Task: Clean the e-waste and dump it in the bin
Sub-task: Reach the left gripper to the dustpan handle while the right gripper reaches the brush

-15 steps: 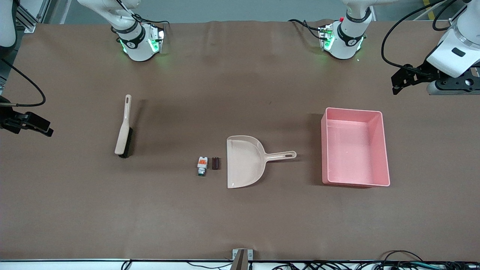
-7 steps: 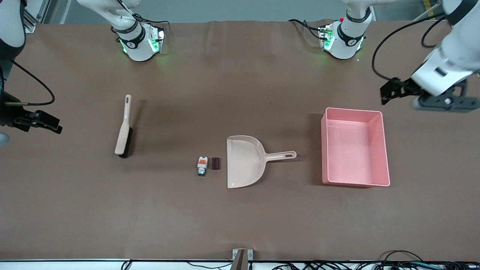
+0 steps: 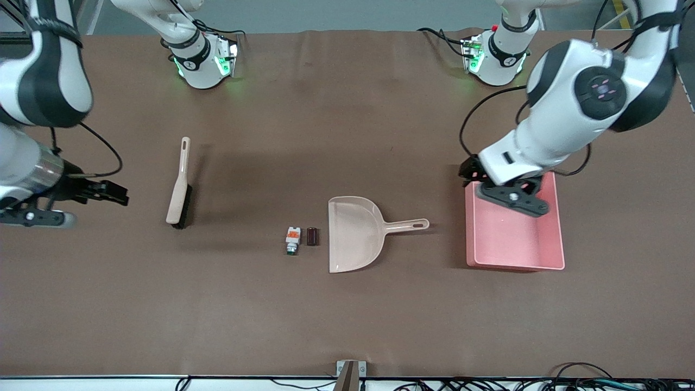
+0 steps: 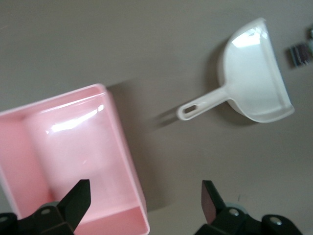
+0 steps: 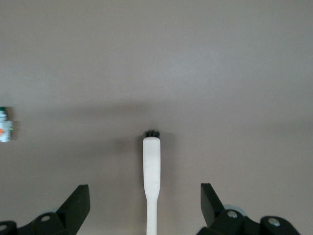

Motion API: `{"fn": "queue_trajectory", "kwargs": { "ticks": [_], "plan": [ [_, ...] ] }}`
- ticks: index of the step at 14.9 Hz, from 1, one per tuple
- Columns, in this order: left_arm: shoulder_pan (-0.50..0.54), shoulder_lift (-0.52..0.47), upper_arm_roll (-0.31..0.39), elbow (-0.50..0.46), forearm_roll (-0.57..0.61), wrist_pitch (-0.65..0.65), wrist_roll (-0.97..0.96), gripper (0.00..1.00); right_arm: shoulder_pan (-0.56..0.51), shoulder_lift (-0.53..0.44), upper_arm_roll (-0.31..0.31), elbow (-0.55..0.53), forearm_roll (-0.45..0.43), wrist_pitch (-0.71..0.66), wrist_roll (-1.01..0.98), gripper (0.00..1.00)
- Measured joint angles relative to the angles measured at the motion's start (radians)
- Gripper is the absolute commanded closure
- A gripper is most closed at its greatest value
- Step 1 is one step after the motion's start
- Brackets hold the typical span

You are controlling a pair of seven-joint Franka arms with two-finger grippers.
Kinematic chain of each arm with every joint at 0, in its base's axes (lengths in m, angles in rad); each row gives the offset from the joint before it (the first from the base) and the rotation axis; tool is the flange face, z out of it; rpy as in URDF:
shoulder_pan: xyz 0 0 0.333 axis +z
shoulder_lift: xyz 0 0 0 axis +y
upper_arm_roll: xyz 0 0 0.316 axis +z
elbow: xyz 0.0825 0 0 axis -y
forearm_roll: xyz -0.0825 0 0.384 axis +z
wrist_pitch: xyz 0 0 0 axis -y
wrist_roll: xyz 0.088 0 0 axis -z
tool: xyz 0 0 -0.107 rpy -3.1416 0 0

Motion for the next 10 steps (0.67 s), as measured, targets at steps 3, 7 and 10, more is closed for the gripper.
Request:
{"fn": "queue_trajectory", "kwargs": {
  "ticks": [3, 7, 10],
  "plan": [
    [-0.002, 0.068, -0.032, 0.0, 0.003, 0.058, 0.163, 0.02, 0.001, 0.015, 0.0, -0.101, 0.0, 0.111, 0.0, 0.0],
    [-0.058, 0.158, -0.063, 0.0, 0.161, 0.138, 0.249, 0.06, 0.011, 0.023, 0.001, -0.184, 0.002, 0.201, 0.0, 0.0],
    [-0.136, 0.244, -0.066, -0.001, 0.273, 0.25, 0.258, 0.06, 0.018, 0.037, 0.001, -0.251, 0.007, 0.29, 0.0, 0.0]
  ]
}}
